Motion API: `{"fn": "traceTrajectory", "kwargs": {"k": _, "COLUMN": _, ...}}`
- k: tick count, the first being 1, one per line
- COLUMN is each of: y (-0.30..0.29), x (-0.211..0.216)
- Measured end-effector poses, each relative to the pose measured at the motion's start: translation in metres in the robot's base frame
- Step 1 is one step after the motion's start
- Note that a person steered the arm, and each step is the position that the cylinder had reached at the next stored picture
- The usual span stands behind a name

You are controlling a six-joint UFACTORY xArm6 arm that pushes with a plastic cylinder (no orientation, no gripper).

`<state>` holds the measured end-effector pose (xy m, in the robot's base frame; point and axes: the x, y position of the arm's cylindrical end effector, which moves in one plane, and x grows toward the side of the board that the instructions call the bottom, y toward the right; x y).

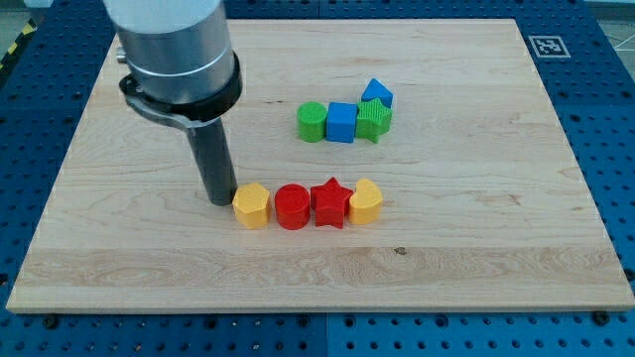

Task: Push the green circle slightly up

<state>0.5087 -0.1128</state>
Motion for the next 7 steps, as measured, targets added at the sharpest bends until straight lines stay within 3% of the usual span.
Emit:
{"fn": "traceTrajectory", "kwargs": {"k": 2, "y": 0.008, "x": -0.039}}
{"fn": "traceTrajectory", "kwargs": {"k": 7, "y": 0.105, "x": -0.057}}
